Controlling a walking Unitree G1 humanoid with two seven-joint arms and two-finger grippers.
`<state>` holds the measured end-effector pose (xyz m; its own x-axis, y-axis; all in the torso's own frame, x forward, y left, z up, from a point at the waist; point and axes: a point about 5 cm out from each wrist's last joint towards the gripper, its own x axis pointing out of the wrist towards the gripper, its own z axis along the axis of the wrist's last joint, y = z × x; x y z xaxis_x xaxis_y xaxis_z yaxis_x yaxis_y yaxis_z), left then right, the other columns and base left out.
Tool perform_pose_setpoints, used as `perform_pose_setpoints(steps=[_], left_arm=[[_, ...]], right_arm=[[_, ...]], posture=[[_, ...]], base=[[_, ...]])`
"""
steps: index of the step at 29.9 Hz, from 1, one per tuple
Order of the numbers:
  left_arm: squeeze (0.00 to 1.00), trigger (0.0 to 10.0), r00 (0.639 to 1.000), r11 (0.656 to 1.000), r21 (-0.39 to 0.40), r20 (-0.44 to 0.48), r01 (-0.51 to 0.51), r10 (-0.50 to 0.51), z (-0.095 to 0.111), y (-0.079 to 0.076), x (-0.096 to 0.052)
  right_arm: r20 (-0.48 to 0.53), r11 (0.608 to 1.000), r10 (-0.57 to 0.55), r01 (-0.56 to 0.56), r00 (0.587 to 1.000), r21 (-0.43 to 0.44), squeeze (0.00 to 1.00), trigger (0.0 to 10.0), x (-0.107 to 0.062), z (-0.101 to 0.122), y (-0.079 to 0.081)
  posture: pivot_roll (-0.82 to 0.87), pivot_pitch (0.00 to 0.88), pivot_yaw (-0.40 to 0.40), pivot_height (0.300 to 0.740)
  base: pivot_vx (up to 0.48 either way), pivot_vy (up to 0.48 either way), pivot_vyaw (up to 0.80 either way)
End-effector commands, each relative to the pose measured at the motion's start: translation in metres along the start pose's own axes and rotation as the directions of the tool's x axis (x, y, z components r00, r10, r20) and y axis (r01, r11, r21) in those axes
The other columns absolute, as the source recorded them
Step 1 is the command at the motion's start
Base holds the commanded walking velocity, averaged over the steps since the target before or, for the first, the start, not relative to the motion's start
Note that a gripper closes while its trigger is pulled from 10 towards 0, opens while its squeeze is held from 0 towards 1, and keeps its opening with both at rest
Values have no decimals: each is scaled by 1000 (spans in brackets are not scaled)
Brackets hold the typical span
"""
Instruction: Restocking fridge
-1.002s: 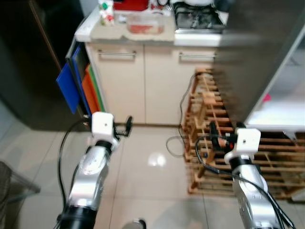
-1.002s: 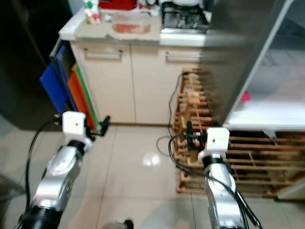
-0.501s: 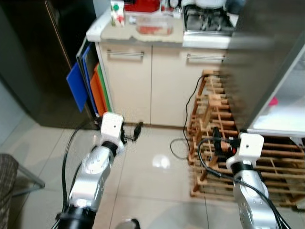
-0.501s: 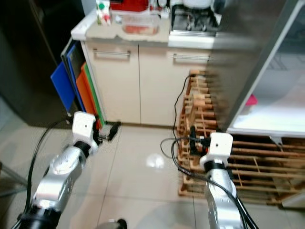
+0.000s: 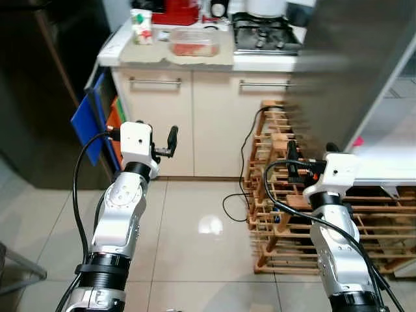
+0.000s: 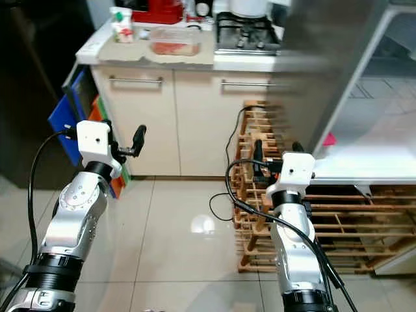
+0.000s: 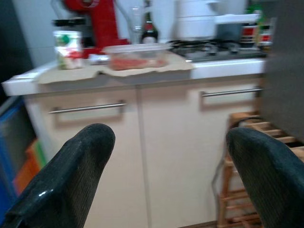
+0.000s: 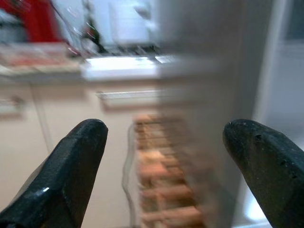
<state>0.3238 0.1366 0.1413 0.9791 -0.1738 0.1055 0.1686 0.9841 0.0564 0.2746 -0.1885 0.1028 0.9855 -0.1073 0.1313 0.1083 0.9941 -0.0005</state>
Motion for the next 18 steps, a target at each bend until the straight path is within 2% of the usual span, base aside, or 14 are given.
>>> perform_pose_setpoints(steps=[1, 5, 11, 18], left_arm=[[0, 10000, 1000, 999, 28, -4, -20, 20, 1, 9, 1], [0, 10000, 999, 999, 18, 20, -30, 30, 6, 11, 6], [0, 10000, 997, 998, 9, 47, -56, 55, 11, 12, 8], [0, 10000, 996, 997, 0, 39, -78, 78, 9, 15, 9]], right_arm=[[21, 1000, 16, -17, 1000, 11, 0, 10000, 2, 3, 8], [4, 998, 54, -54, 999, 17, 0, 10000, 1, -2, 19], [-3, 998, 53, -53, 999, 22, 0, 10000, 4, -4, 18], [4, 999, 45, -46, 999, 23, 0, 10000, 6, -3, 17]], posture=[[16, 16, 28, 740], [29, 5, 24, 740], [36, 8, 24, 740], [39, 15, 26, 740]], base=[[450, 0, 0], [461, 0, 0], [461, 0, 0], [460, 0, 0]])
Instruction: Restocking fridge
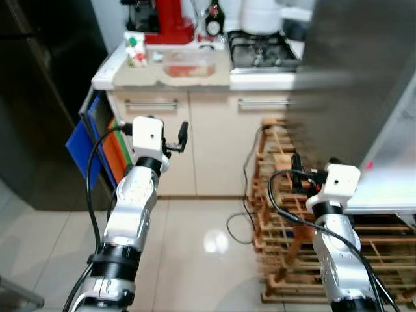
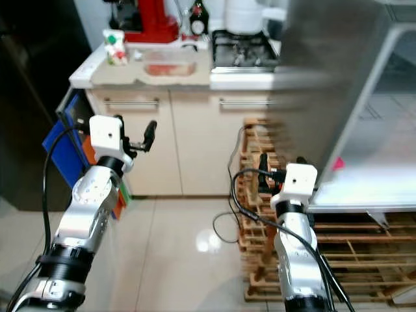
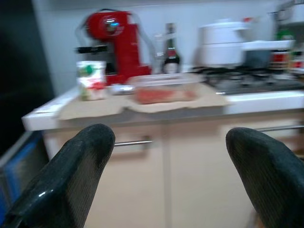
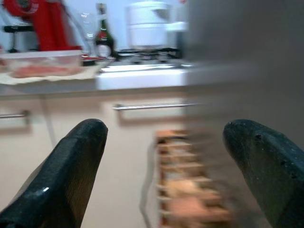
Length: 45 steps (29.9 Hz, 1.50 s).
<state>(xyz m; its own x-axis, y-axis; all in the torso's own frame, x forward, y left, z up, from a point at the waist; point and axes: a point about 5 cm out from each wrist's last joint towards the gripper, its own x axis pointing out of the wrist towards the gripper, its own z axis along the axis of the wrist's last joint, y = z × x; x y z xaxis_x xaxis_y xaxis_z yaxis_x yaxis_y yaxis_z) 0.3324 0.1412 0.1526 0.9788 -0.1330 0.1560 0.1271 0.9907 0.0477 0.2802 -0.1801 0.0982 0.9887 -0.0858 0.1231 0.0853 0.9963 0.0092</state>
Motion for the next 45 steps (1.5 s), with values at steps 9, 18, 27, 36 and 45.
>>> perform_pose_setpoints(steps=[9, 18, 27, 36, 45], left_arm=[[0, 10000, 1000, 999, 23, 7, -24, 24, 6, 11, 5], [0, 10000, 999, 999, 40, -42, 32, -30, -1, 9, 8], [0, 10000, 968, 992, -122, -251, -21, -11, -42, 6, -11], [0, 10000, 966, 996, -86, -255, 27, -48, -49, -6, -20], [0, 10000, 993, 996, 43, -92, 82, -78, -12, -3, -9]], right_arm=[[1, 998, 42, -42, 999, 37, 0, 10000, 2, -2, 18], [7, 999, -23, 23, 1000, 26, 0, 10000, 2, -2, 14], [2, 1000, 31, -31, 1000, 4, 0, 10000, 3, 0, 14], [-28, 999, 36, -37, 999, -20, 0, 10000, 3, -1, 1], [-1, 999, 44, -44, 999, -18, 0, 10000, 0, 3, 11]], posture=[[62, 21, 44, 740], [63, 29, 48, 740], [49, 36, 19, 740], [34, 48, -15, 740], [46, 27, -6, 740]], base=[[455, 0, 0], [454, 0, 0], [454, 0, 0], [454, 0, 0], [454, 0, 0]])
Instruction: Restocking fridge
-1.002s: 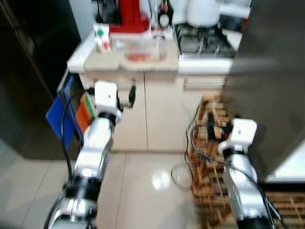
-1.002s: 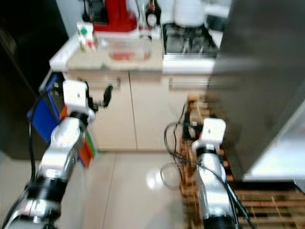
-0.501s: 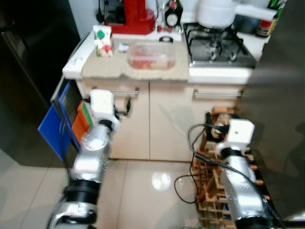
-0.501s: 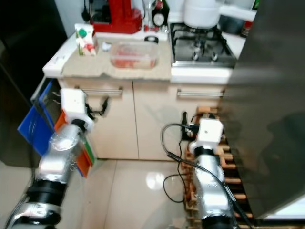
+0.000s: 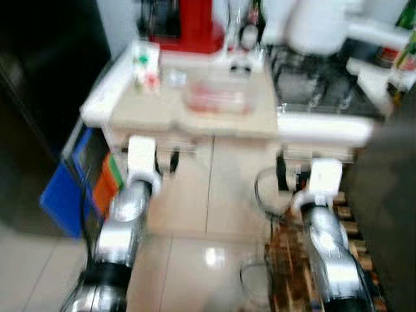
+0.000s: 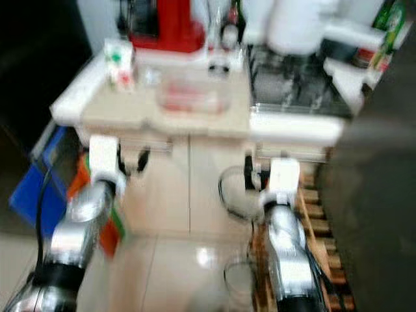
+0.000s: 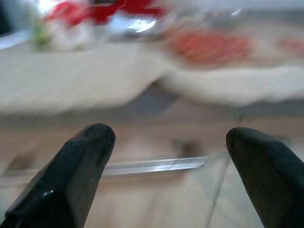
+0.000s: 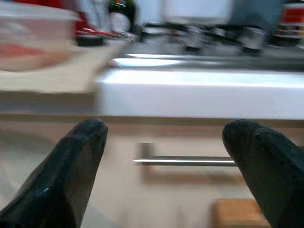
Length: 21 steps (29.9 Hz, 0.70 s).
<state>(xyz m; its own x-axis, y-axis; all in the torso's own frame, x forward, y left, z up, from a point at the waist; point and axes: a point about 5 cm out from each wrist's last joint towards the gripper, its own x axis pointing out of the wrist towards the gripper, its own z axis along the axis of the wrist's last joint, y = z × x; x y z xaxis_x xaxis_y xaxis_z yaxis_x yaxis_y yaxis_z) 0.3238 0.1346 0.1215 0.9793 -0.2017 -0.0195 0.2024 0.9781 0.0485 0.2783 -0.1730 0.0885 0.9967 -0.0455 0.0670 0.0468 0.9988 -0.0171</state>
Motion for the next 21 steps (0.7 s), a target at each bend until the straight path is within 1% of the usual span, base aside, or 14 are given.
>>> perform_pose_setpoints(steps=[1, 2, 5, 7, 10, 11, 13, 14, 16, 17, 19, 20, 21], left_arm=[[0, 10000, 992, 998, 61, 125, -7, -1, 27, 7, 0], [0, 10000, 992, 998, 61, 125, -7, -1, 27, 7, 0], [0, 10000, 978, 998, 55, 207, -25, 13, 46, 8, -2], [0, 10000, 960, 998, 41, 277, -41, 28, 64, 8, -4], [0, 10000, 944, 996, 55, 327, -71, 49, 79, 10, -4], [0, 10000, 940, 996, 44, 337, -73, 54, 84, 11, -3], [0, 10000, 922, 997, 30, 383, -78, 60, 107, 12, 2], [0, 10000, 917, 998, 24, 395, -59, 45, 117, 12, 6], [0, 10000, 915, 1000, 10, 403, -19, 13, 130, 11, 12], [0, 10000, 921, 1000, -14, 390, 28, -20, 139, 10, 18], [0, 10000, 924, 999, -26, 381, 47, -33, 142, 11, 20], [0, 10000, 941, 997, -42, 336, 67, -49, 142, 12, 27], [0, 10000, 960, 995, -76, 277, 71, -47, 141, 15, 34]], right_arm=[[69, 1000, -1, 1, 998, -1, 0, 10000, 3, 15, 3], [69, 1000, -1, 1, 998, -1, 0, 10000, 3, 15, 3], [97, 1000, 0, 2, 995, -12, 0, 10000, 2, 21, 4], [143, 1000, 5, -4, 990, -5, 0, 10000, 2, 34, 6], [198, 1000, 3, -4, 980, 4, 0, 10000, 3, 49, 7], [222, 1000, 6, -6, 975, 0, 0, 10000, 3, 56, 7], [296, 1000, 14, -12, 955, -8, 0, 10000, 5, 77, 9], [321, 1000, 16, -15, 947, -8, 0, 10000, 6, 84, 9], [342, 1000, 16, -13, 940, -10, 0, 10000, 6, 91, 9], [344, 1000, 11, -8, 939, -11, 0, 10000, 7, 93, 8], [344, 1000, 9, -6, 939, -11, 0, 10000, 7, 93, 8], [342, 1000, 5, -2, 940, -10, 0, 10000, 7, 94, 7], [339, 1000, 1, 2, 941, -9, 0, 10000, 8, 93, 6]], posture=[[45, 27, -6, 740], [45, 27, -6, 740], [44, 26, -5, 740], [41, 27, -5, 740], [42, 30, -4, 740], [40, 31, -4, 740], [38, 33, -3, 740], [38, 34, -2, 740], [37, 36, -1, 740], [35, 41, 2, 740], [35, 41, 2, 740], [32, 42, 3, 740], [33, 47, 2, 740]], base=[[454, 0, 0], [454, 0, 0], [454, 0, 0], [454, 0, 0], [428, 0, 0], [0, 0, 0], [0, 0, 0], [0, 0, 0], [0, 0, 0], [0, 0, 0], [0, 0, 0], [0, 0, 0], [0, 0, 0]])
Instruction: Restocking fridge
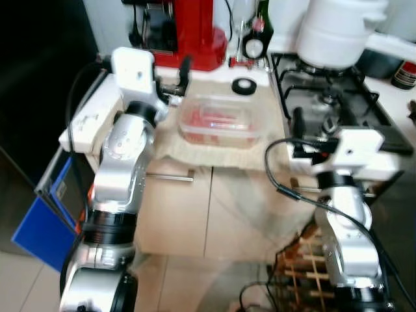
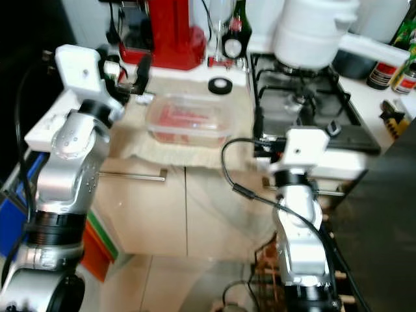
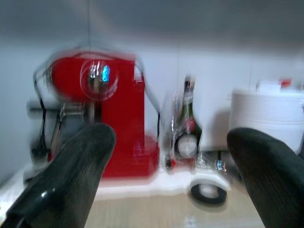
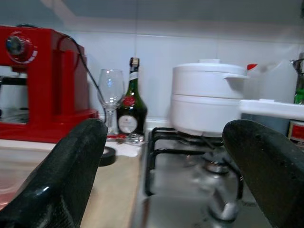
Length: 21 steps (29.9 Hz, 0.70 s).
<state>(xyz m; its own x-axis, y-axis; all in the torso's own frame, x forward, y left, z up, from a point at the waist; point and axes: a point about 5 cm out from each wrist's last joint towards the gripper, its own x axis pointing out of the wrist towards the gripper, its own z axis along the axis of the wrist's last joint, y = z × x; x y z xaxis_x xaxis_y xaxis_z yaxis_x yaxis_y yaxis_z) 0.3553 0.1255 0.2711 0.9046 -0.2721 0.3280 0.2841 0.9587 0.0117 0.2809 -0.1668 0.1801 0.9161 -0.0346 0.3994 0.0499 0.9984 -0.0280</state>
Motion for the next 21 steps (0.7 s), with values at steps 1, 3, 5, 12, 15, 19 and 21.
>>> perform_pose_setpoints(steps=[1, 3, 5, 12, 15, 19, 21], left_arm=[[0, 10000, 993, 998, -55, -118, -37, 31, -12, 14, 3], [0, 10000, 979, 996, -85, -205, -26, 8, -20, 16, 9], [0, 10000, 965, 991, -125, -262, -47, 13, -25, 21, 13], [0, 10000, 929, 962, -271, -360, -11, -91, -30, 20, 19], [0, 10000, 924, 945, -327, -365, -9, -117, -29, 19, 21], [0, 10000, 913, 940, -339, -395, -36, -107, -34, 23, 25], [0, 10000, 908, 946, -322, -409, -50, -92, -36, 24, 26]], right_arm=[[-2, 1000, -3, 3, 1000, 1, 0, 10000, 0, 2, 1], [-18, 1000, -9, 9, 1000, 3, 0, 10000, 0, 0, -1], [-30, 1000, -5, 5, 1000, 5, 0, 10000, 0, -1, 0], [-66, 1000, -5, 6, 998, 25, 0, 10000, -1, -7, 2], [-70, 1000, -3, 5, 998, 28, 0, 10000, -1, -8, 2], [-74, 1000, 6, -4, 997, 29, 0, 10000, 0, -8, 3], [-75, 1000, 8, -6, 997, 29, 0, 10000, 0, -8, 4]], posture=[[34, 47, 2, 740], [26, 48, 4, 740], [26, 50, 5, 740], [31, 56, 8, 740], [32, 56, 7, 740], [29, 57, 4, 740], [27, 59, 5, 740]], base=[[0, 0, 0], [0, 0, 0], [0, 0, 0], [0, 0, 0], [0, 0, 0], [0, 0, 0], [0, 0, 0]])
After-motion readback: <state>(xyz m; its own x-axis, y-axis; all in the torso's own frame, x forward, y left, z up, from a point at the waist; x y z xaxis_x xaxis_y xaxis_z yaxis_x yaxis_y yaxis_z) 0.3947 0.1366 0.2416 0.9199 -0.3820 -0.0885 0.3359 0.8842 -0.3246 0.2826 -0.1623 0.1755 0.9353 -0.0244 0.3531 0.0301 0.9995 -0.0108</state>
